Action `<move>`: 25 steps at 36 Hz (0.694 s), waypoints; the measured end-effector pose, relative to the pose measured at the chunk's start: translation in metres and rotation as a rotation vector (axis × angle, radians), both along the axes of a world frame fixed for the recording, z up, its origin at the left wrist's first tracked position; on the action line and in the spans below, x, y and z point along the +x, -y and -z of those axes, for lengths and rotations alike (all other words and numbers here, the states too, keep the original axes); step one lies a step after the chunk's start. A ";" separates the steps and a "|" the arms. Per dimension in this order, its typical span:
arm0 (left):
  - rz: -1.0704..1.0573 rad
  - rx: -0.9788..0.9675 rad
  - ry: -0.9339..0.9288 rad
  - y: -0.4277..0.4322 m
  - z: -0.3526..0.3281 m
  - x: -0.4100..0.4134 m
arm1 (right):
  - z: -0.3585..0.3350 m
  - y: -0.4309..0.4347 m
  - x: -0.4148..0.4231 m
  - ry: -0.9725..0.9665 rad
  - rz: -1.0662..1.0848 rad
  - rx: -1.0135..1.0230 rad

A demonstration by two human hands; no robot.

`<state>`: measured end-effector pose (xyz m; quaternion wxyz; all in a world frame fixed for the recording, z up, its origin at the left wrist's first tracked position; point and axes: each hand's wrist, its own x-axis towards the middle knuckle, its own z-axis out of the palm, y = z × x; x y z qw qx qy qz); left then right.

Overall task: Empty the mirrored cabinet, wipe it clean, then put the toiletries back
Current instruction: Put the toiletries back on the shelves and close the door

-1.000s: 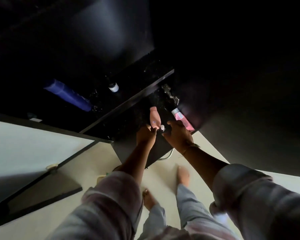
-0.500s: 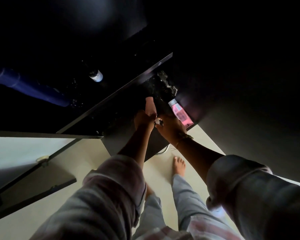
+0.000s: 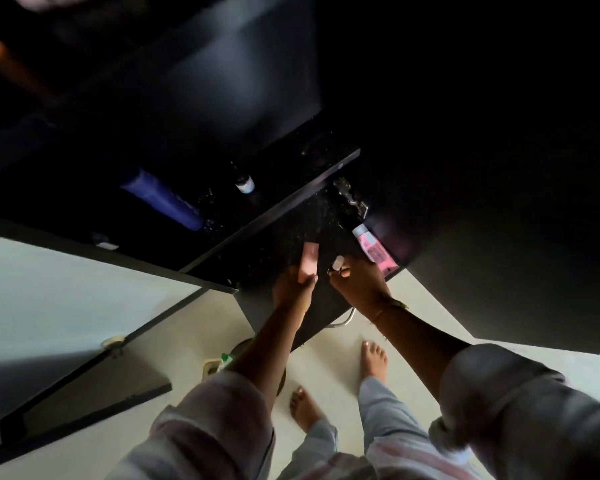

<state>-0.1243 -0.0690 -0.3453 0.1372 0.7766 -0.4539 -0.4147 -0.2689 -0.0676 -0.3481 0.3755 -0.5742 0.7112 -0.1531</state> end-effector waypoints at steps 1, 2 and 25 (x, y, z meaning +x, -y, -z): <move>0.015 -0.011 -0.009 -0.006 -0.009 0.003 | -0.007 -0.004 0.001 0.022 0.009 -0.022; 0.029 -0.030 -0.020 -0.011 -0.018 0.005 | -0.015 -0.008 0.003 0.037 0.016 -0.048; 0.031 -0.690 -0.362 -0.079 -0.239 0.055 | -0.247 -0.061 0.057 0.127 0.053 -0.680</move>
